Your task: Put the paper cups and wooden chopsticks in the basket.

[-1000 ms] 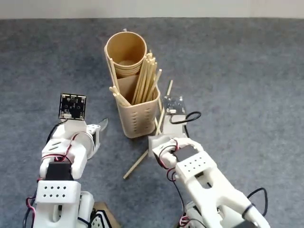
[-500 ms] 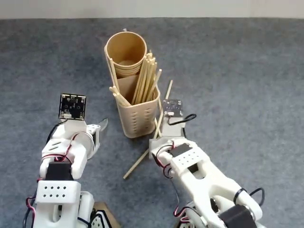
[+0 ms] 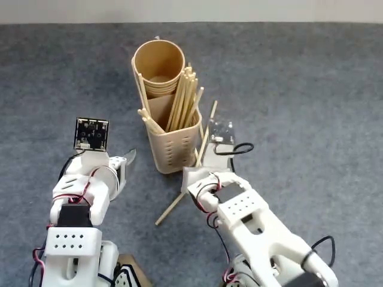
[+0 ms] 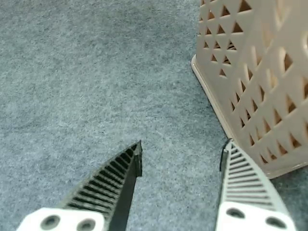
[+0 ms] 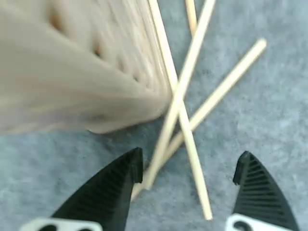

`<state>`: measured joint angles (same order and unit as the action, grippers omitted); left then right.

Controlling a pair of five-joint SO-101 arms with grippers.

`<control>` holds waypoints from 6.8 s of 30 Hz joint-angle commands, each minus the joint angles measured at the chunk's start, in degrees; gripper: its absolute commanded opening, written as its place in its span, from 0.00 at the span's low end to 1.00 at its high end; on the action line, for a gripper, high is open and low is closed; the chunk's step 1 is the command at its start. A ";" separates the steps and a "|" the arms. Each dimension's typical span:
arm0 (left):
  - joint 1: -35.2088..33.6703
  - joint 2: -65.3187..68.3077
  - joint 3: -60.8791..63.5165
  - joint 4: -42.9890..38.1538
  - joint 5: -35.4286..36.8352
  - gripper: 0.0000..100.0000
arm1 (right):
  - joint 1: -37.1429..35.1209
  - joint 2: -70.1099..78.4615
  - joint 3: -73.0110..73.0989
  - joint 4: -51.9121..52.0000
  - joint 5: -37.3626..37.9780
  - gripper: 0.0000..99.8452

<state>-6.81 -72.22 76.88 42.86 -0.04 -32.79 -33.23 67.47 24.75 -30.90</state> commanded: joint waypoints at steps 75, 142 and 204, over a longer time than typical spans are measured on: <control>0.48 -1.01 -0.40 -0.97 0.35 0.26 | 15.96 31.25 -28.88 7.16 40.88 0.12; 0.57 -1.01 -0.31 -1.05 0.35 0.26 | 11.56 -12.62 -38.29 16.13 21.45 0.12; 0.84 -1.01 -0.31 -0.88 0.35 0.26 | 27.30 33.63 -44.09 33.36 9.14 0.00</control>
<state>-6.81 -72.22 76.88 42.86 -0.04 -12.48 1.05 35.30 54.46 -25.54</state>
